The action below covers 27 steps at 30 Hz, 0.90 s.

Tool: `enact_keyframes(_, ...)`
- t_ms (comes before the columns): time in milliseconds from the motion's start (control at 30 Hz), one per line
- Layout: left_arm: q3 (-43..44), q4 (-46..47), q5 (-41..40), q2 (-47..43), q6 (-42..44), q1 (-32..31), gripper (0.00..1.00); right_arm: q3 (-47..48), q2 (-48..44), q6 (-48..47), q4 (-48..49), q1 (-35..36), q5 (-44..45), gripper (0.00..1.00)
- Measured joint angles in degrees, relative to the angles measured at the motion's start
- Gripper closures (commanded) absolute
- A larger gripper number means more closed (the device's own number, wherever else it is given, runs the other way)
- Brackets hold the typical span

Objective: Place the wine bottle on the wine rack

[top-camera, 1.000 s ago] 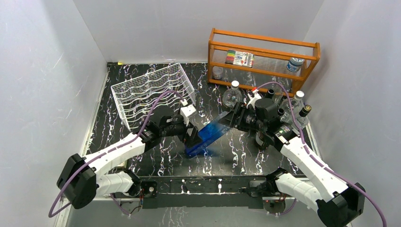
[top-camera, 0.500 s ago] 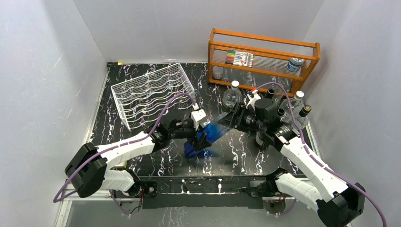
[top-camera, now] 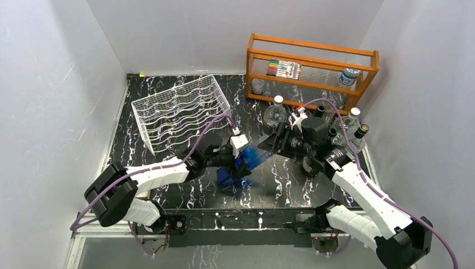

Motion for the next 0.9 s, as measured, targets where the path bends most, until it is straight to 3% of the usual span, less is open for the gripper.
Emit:
enact_keyframes(100,-1.3,0.3,-0.3,0.0,1.5,-0.1,0.35,0.0,0.0,0.3,-0.3,0.0,-0.3,0.52)
enact_keyframes(367,-2.7,0.9,-0.3,-0.1,6.1,-0.6,0.27,0.0,0.0,0.9,-0.7,0.0,-0.6,0.49)
enact_keyframes(400,-2.8,0.8,-0.3,-0.1,6.5,-0.6,0.31,0.0,0.0,0.9,-0.7,0.0,-0.7,0.49)
enact_keyframes(500,-2.8,0.8,-0.8,-0.1,7.4,-0.7,0.75,0.0,0.0,1.0,-0.7,0.0,-0.8,0.47)
enact_keyframes(600,-2.7,0.6,-0.8,0.0,8.7,-0.8,1.00,0.0,0.0,0.9,-1.2,-0.1,-1.0,0.41)
enact_keyframes(800,-1.3,-3.0,-1.7,-0.6,10.8,-1.1,1.00,0.2,-0.4,0.4,-1.7,0.0,-1.3,0.21)
enact_keyframes(900,-0.7,-6.3,-3.2,-2.5,12.9,-1.2,1.00,1.6,-1.7,-0.4,-3.2,0.2,-1.3,0.16)
